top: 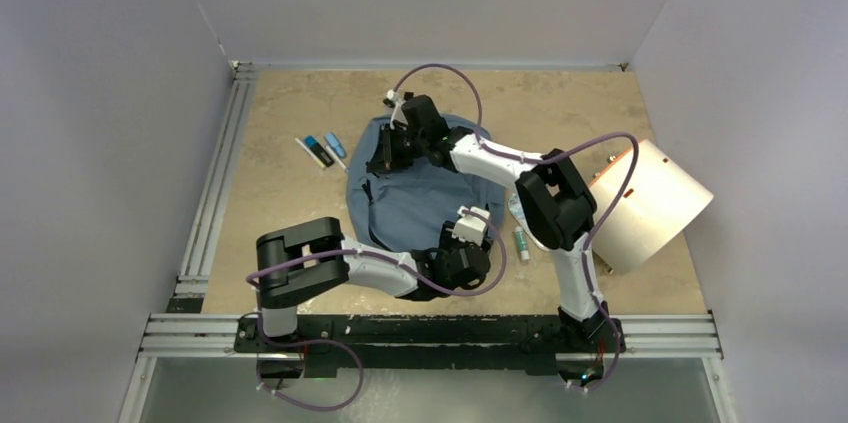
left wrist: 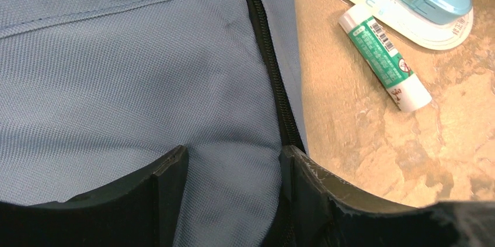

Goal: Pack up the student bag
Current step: Unzip the student bag at the center of the board.

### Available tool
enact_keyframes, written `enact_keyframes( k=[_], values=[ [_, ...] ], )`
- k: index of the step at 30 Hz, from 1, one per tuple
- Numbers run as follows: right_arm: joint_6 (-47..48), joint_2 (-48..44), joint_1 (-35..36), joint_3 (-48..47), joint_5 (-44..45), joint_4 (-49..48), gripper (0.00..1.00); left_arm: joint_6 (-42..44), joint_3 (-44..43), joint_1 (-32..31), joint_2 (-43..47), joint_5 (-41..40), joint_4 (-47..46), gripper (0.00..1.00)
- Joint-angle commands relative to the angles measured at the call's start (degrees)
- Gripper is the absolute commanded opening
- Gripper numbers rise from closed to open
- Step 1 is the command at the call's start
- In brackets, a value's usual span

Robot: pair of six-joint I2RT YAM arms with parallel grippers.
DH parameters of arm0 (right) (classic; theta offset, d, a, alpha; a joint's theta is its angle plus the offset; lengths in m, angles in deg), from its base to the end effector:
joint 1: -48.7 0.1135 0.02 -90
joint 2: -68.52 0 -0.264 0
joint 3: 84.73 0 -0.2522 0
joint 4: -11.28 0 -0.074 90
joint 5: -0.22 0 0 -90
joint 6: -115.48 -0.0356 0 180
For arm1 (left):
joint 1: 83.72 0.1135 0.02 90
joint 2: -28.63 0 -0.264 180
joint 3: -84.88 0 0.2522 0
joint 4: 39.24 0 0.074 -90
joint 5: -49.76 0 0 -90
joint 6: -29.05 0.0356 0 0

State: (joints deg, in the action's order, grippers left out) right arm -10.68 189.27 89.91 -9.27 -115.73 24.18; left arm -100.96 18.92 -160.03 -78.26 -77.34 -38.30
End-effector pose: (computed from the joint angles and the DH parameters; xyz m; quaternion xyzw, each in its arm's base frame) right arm 0.3582 0.3344 0.2184 -0.1507 0.8343 0.4597 0.2644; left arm 0.1069 -0.3481 0.1325 0.1464 0.8630 -0.1752 0.4507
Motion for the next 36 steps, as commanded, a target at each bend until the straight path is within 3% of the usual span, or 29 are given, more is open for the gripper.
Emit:
enact_keyframes(
  k=[1, 5, 9, 13, 17, 22, 27, 30, 36],
  values=[
    [3.25, -8.17, 0.45, -2.17, 8.88, -3.31, 0.26, -4.25, 2.08, -2.70, 1.18, 11.53, 7.93, 0.60],
    [6.75, -15.08, 0.32, -1.30, 20.67, -1.42, 0.48, -4.23, 1.26, -2.70, 6.32, 9.53, 11.88, 0.62],
    [8.36, -21.60, -0.62, 3.06, 31.67, 0.31, 0.57, -7.37, 1.23, -2.70, 14.19, 7.23, 18.78, 0.63],
    [8.43, -28.01, -2.13, 9.84, 42.63, 0.78, 0.73, -15.47, 1.15, -2.70, 22.95, 4.53, 29.23, 0.65],
    [11.10, -31.71, -3.83, 14.78, 46.62, 3.36, 0.77, -30.36, 0.12, -2.70, 31.70, 1.54, 47.65, 0.66],
    [11.51, -33.25, -6.11, 17.75, 44.38, 6.08, 0.77, -45.79, 1.48, -2.70, 40.19, 2.61, 67.94, 0.67],
    [12.41, -33.91, -7.36, 21.70, 38.67, 5.29, 0.77, -56.30, 3.95, -2.70, 43.22, 7.89, 79.28, 0.67],
    [14.18, -32.60, -7.38, 21.31, 35.80, 7.21, 0.77, -60.65, 6.01, -2.70, 43.26, 10.36, 82.09, 0.67],
    [17.19, -31.33, -7.37, 21.91, 30.69, 7.95, 0.77, -64.24, 10.03, -2.63, 43.71, 9.39, 78.56, 0.70]
  ],
)
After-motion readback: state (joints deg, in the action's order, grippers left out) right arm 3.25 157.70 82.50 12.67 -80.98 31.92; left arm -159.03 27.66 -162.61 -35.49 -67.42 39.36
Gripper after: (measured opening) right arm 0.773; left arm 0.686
